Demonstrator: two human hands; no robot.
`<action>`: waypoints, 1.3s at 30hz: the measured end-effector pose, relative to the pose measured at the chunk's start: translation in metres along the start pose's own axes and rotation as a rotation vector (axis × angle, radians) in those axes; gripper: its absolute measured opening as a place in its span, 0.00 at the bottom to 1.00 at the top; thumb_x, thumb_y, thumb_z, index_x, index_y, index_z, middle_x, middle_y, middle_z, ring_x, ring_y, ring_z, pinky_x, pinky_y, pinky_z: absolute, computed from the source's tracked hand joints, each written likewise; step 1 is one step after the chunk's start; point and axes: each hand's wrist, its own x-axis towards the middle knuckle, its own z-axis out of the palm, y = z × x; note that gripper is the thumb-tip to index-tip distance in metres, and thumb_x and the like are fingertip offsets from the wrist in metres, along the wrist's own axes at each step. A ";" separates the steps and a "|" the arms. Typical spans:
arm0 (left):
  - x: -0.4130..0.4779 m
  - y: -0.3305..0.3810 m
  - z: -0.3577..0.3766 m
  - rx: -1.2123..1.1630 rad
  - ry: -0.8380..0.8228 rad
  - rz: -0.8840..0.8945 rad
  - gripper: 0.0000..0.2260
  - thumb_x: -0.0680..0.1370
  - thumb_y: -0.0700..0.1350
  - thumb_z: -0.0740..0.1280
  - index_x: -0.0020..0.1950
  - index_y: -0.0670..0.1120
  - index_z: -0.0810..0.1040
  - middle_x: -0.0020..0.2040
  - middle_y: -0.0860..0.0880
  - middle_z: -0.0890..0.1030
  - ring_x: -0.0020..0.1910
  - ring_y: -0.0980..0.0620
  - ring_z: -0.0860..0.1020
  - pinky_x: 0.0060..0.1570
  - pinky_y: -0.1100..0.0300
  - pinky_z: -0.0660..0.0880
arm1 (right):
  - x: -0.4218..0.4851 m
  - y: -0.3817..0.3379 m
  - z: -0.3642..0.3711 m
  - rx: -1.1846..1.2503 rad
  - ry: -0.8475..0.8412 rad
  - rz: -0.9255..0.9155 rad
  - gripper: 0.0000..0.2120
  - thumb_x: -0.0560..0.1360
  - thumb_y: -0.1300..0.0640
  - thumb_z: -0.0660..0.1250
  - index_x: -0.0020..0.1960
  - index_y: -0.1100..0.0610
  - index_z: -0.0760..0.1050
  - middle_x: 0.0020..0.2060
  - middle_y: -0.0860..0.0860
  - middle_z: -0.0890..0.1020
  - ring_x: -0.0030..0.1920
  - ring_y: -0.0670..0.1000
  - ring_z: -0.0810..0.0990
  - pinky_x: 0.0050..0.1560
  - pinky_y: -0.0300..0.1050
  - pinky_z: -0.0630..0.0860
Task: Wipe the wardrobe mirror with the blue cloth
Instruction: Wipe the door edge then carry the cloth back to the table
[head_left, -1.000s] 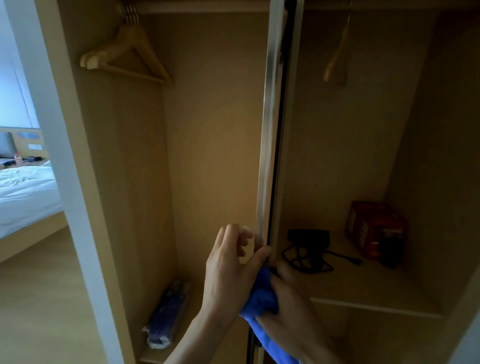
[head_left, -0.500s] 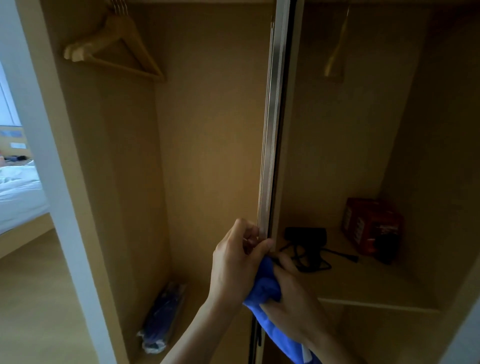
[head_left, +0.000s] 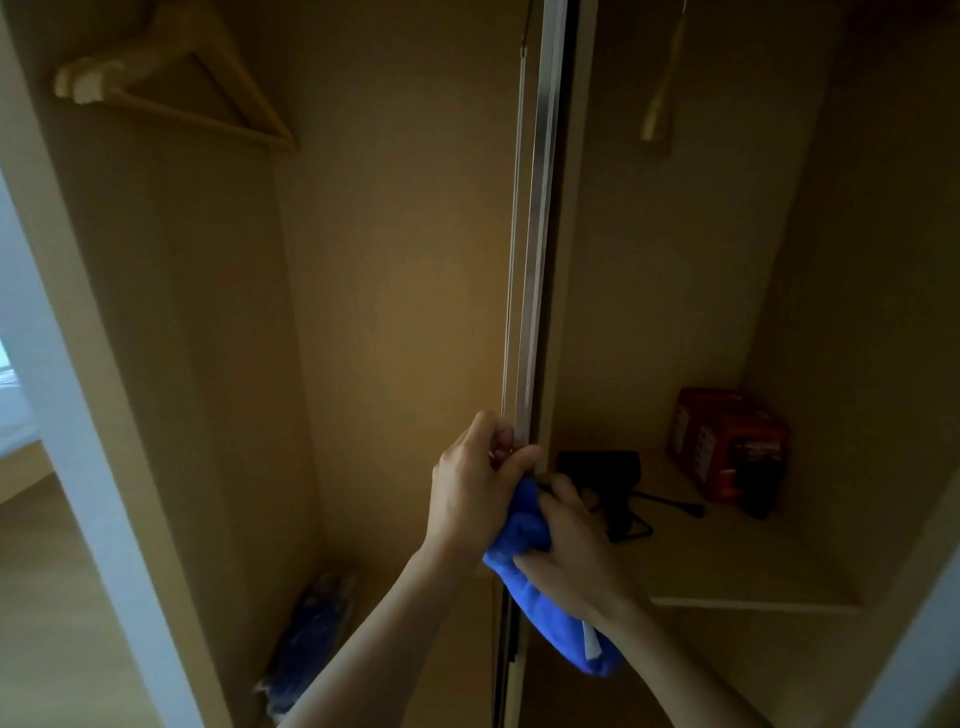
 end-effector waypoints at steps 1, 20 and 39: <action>0.004 -0.002 0.001 0.006 -0.004 -0.006 0.12 0.76 0.51 0.75 0.44 0.53 0.72 0.38 0.54 0.80 0.37 0.55 0.78 0.35 0.65 0.75 | 0.008 0.003 -0.001 -0.018 0.008 -0.015 0.22 0.67 0.51 0.62 0.60 0.50 0.74 0.57 0.38 0.68 0.47 0.46 0.80 0.47 0.50 0.82; 0.058 -0.019 0.023 0.232 -0.019 -0.061 0.14 0.78 0.55 0.72 0.46 0.48 0.72 0.37 0.56 0.79 0.37 0.59 0.77 0.34 0.64 0.71 | 0.066 0.022 -0.007 -0.123 -0.044 0.043 0.11 0.75 0.59 0.66 0.56 0.56 0.73 0.55 0.48 0.72 0.47 0.46 0.79 0.50 0.48 0.80; 0.093 -0.025 0.041 0.262 -0.037 -0.144 0.15 0.79 0.54 0.71 0.45 0.46 0.70 0.35 0.55 0.78 0.35 0.54 0.77 0.35 0.58 0.72 | 0.099 0.043 0.002 -0.214 -0.079 0.064 0.05 0.77 0.59 0.65 0.52 0.55 0.70 0.49 0.51 0.77 0.46 0.49 0.76 0.46 0.45 0.73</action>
